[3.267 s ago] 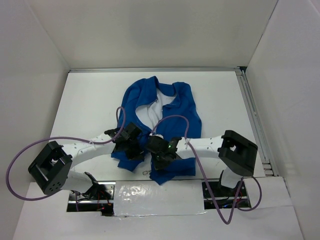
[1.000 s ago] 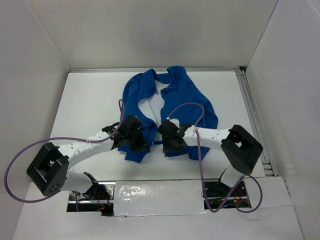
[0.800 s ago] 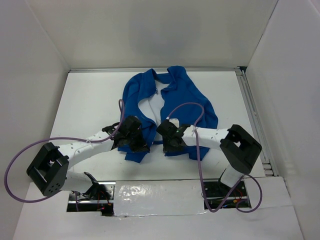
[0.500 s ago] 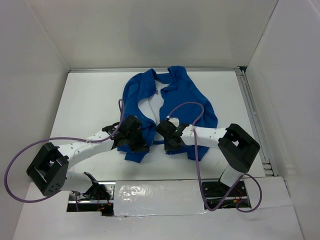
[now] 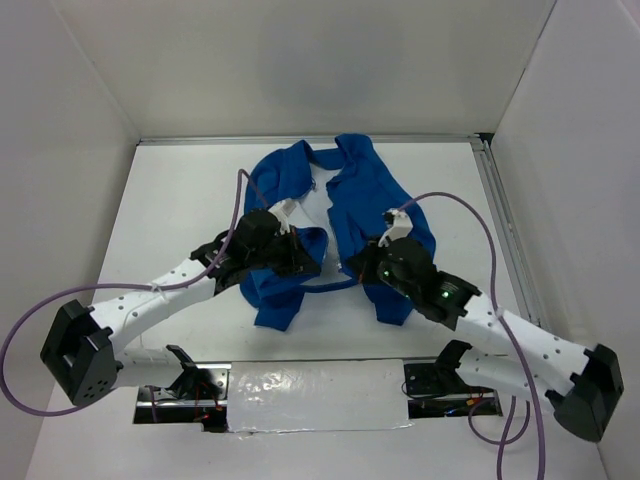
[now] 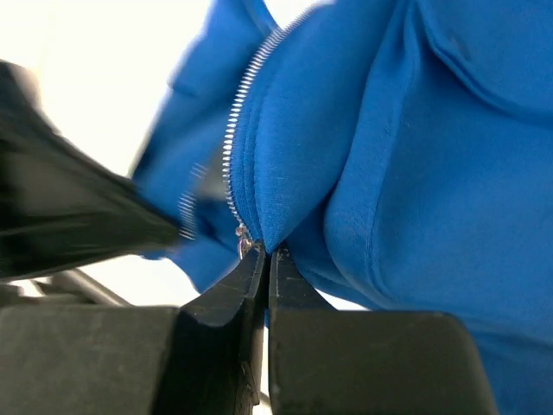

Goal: Zip up the jacket

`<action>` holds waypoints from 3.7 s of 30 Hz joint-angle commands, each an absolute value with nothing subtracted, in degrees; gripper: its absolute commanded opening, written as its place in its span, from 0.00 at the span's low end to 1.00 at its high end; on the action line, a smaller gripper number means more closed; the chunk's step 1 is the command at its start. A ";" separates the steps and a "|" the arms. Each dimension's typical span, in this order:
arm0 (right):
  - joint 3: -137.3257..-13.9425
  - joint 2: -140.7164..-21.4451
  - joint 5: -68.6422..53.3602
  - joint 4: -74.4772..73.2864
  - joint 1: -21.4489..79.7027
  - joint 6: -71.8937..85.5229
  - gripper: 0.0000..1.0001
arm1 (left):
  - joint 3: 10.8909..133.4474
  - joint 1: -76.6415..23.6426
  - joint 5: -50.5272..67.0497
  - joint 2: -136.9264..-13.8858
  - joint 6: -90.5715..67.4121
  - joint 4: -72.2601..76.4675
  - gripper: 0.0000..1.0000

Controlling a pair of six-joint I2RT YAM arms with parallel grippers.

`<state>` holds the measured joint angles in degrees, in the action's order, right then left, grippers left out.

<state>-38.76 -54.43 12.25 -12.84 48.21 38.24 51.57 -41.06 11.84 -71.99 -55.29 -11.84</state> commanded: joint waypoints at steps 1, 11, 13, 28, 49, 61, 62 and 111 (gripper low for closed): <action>-34.20 -49.14 1.44 -1.51 44.75 34.54 0.00 | 52.74 -41.92 17.75 -70.40 -50.98 -2.29 0.00; -28.65 -50.09 -6.43 0.54 38.58 38.49 0.00 | 50.35 -42.27 18.73 -71.01 -52.82 2.49 0.00; -29.35 -51.85 -0.91 -4.10 38.06 39.37 0.00 | 51.06 -42.80 18.46 -73.64 -52.91 -1.47 0.00; -29.79 -55.11 10.02 -13.97 37.26 42.63 0.00 | 52.27 -55.10 10.29 -90.43 -59.23 -16.50 0.00; -28.39 -52.73 11.69 -15.12 38.06 42.63 0.00 | 69.52 -60.03 -5.45 -100.28 -68.92 -44.57 0.83; -27.86 -52.56 12.48 -15.99 38.14 44.03 0.00 | 67.95 -60.12 -4.66 -104.76 -66.18 -34.90 0.81; -27.86 -52.47 12.31 -16.00 38.14 44.03 0.00 | 67.85 -60.12 -4.48 -105.03 -66.01 -34.37 0.81; -28.03 -49.40 5.90 -13.90 37.00 41.75 0.00 | 73.74 -60.73 -15.02 -106.46 -75.14 -49.28 0.00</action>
<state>-26.61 -51.24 9.17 -18.11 37.23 43.53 75.55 -61.01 -7.42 -109.69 -73.08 -48.40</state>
